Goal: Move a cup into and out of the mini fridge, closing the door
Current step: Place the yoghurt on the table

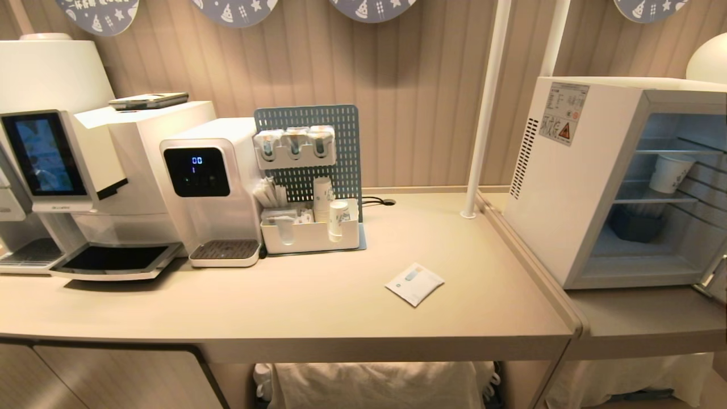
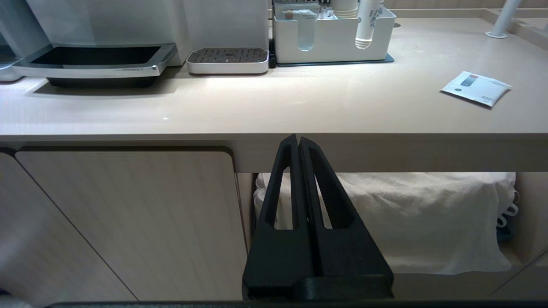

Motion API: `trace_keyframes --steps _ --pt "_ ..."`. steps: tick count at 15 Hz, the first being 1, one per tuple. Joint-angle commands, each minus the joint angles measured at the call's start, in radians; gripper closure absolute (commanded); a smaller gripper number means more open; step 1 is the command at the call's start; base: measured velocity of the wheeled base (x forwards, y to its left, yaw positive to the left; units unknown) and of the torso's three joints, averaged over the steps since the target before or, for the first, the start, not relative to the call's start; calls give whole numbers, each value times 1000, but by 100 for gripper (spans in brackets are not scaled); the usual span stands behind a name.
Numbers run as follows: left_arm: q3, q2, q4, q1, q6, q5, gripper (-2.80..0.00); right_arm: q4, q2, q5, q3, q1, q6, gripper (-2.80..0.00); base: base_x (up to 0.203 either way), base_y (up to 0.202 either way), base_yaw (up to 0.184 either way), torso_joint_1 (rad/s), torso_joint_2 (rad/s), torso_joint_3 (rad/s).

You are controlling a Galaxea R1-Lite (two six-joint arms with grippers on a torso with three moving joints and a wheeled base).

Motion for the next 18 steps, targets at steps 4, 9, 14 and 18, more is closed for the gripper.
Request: trace_keyframes --steps 4,9,14,18 --pt "0 1 0 2 0 0 0 43 209 80 -247 19 41 0 0 0 0 0 0 0" --pt "0 1 0 2 0 0 0 -237 911 133 -311 90 138 0 0 0 0 0 0 0" --pt "1 1 -1 2 -2 0 0 -762 1674 282 -355 71 134 0 0 0 0 0 0 0" --pt "0 1 0 2 -2 0 0 -1022 2083 343 -518 82 45 0 0 0 0 0 0 0"
